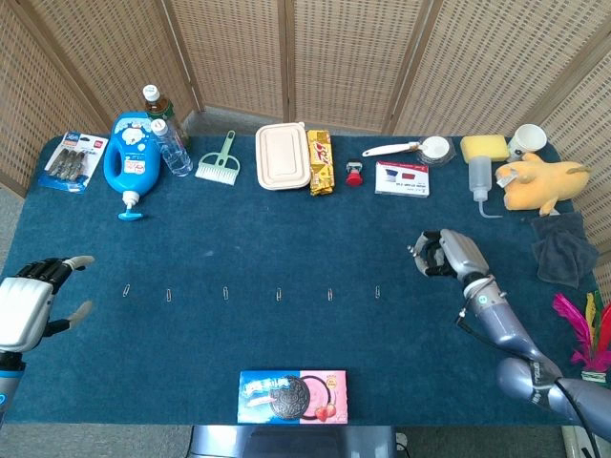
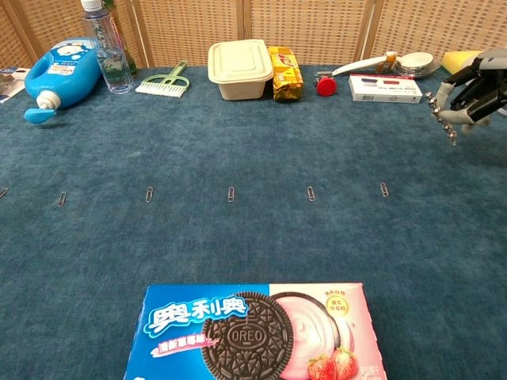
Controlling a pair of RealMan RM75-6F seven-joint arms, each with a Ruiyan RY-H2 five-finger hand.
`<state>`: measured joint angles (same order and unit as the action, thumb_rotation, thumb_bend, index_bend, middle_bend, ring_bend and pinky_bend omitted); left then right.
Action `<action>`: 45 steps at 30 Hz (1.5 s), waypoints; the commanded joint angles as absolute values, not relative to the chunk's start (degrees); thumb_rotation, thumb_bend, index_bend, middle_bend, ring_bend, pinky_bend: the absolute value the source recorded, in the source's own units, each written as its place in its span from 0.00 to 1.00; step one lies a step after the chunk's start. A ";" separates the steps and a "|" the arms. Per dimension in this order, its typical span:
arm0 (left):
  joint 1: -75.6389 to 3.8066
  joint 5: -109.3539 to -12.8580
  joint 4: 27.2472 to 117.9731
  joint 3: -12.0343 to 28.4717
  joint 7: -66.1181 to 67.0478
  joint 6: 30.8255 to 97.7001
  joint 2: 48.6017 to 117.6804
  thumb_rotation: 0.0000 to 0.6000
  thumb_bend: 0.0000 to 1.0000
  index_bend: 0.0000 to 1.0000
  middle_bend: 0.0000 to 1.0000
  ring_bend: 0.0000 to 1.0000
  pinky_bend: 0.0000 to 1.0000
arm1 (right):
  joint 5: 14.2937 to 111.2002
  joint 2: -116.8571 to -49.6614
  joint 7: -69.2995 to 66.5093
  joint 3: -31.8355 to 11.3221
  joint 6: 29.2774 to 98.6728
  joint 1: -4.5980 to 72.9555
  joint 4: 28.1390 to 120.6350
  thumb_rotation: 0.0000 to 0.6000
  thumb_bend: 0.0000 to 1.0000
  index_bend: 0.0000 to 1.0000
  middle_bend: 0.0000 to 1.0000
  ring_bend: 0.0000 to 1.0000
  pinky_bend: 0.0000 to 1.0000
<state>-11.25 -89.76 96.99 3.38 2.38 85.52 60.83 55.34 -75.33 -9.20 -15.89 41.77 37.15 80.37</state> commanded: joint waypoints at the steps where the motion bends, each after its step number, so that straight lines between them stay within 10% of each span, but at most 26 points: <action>1: -10.98 -89.68 97.06 3.30 2.38 85.75 60.63 1.00 0.42 0.26 0.37 0.32 0.36 | 54.59 -78.21 -7.72 -16.52 43.17 38.59 76.10 1.00 0.49 0.55 0.78 0.73 0.43; 12: -10.66 -89.64 97.73 3.17 3.07 85.61 60.49 1.00 0.42 0.26 0.37 0.32 0.36 | 51.88 -81.22 -3.37 -16.39 42.75 40.81 68.97 1.00 0.49 0.48 0.72 0.70 0.43; 22: -10.78 -89.69 98.19 3.19 3.81 85.14 60.68 1.00 0.42 0.26 0.37 0.32 0.36 | 53.84 -80.84 -4.27 -15.57 41.90 40.31 68.75 1.00 0.49 0.04 0.28 0.30 0.32; 29: -10.53 -89.75 98.16 2.96 3.84 85.12 60.77 1.00 0.42 0.26 0.37 0.32 0.36 | 57.29 -79.64 -7.48 -15.89 45.00 38.37 70.15 1.00 0.49 0.00 0.14 0.14 0.27; 45: -5.15 -91.97 96.77 -2.20 3.00 88.09 64.41 1.00 0.42 0.26 0.37 0.32 0.36 | 72.33 -71.54 -2.04 -7.99 76.30 18.87 88.42 1.00 0.49 0.00 0.13 0.08 0.23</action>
<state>-5.40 -91.80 96.95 -1.97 3.03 87.83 64.16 69.50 -73.73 -8.28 -11.44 71.19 23.63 84.02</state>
